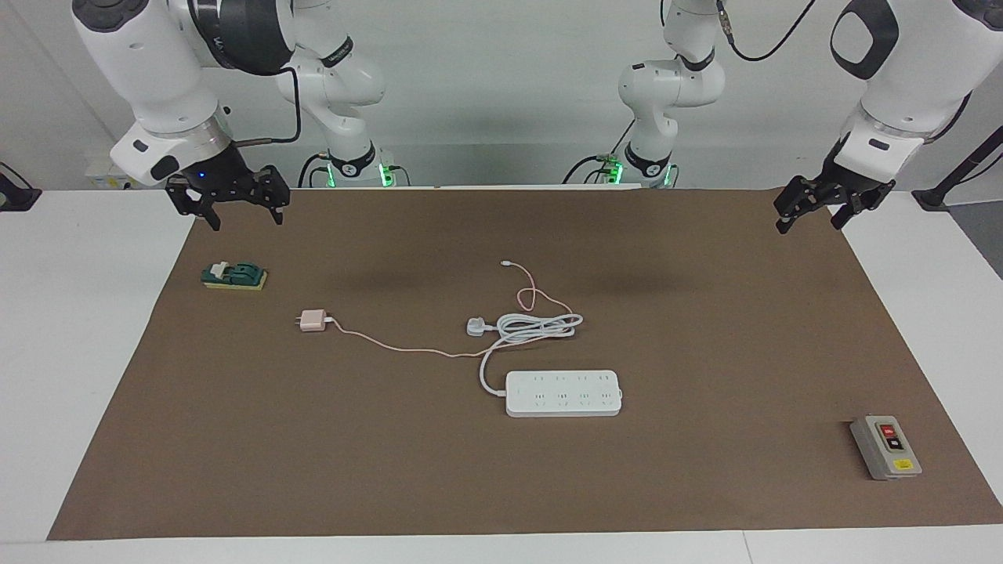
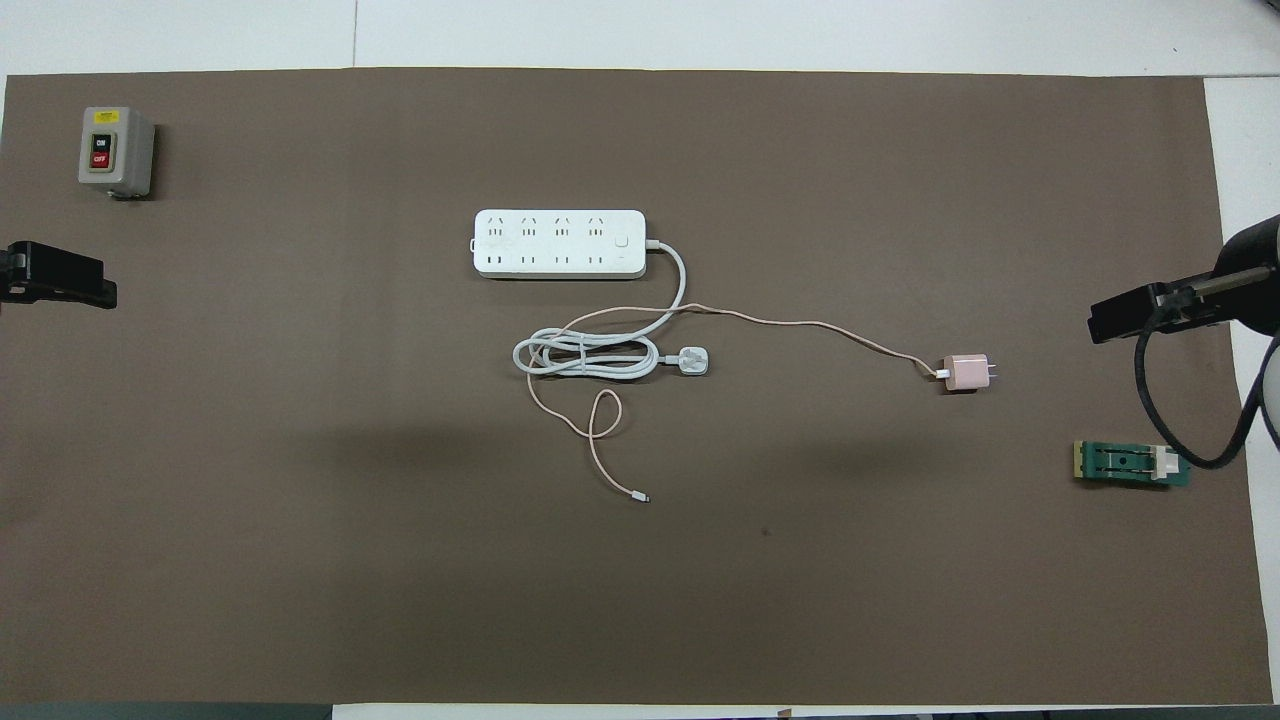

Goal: Plug charger into power strip

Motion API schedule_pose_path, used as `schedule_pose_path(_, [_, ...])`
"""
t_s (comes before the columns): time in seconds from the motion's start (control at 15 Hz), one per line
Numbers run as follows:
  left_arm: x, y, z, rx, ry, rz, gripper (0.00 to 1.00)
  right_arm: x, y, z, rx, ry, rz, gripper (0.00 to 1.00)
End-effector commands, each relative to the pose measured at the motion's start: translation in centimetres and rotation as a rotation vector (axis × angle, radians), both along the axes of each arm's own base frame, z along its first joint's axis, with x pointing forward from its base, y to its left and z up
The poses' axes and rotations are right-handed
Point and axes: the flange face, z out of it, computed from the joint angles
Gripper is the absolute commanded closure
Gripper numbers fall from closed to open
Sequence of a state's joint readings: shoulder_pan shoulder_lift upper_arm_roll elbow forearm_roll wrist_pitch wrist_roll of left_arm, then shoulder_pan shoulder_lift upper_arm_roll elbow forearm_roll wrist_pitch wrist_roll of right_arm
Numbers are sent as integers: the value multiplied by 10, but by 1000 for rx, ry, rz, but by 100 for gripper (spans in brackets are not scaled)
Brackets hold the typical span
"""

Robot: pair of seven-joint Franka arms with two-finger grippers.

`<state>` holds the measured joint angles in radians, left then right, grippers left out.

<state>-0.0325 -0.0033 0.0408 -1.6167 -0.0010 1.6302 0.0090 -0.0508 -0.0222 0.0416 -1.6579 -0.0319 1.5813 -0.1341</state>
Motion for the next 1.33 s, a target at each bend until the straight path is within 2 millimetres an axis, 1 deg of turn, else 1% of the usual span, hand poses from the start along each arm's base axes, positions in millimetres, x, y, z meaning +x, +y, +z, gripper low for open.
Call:
schedule_pose_path(0.0, [4, 7, 3, -15, 1, -2, 0, -3, -4, 0, -5, -8, 0, 0])
schedule_pose_path(0.2, [4, 7, 2, -15, 1, -2, 0, -4, -4, -1, -5, -6, 0, 0])
schedule_pose_path(0.53, [3, 8, -5, -14, 4, -3, 0, -4, -4, 1, -5, -7, 14, 0])
schedule_pose_path(0.66, [2, 11, -7, -14, 9, 5, 0, -5, -6, 3, -4, -11, 0, 0])
schedule_pose_path(0.93, [1, 3, 1, -14, -14, -6, 0, -9, -5, 5, -5, 3, 13, 0])
schedule_pose_path(1.13, [-2, 3, 1, -14, -10, -3, 0, -12, -5, 4, 0, 20, 8, 0])
schedule_pose_path(1.26, [-2, 3, 1, -14, -5, -3, 0, -13, -11, 2, 0, 27, -11, 0])
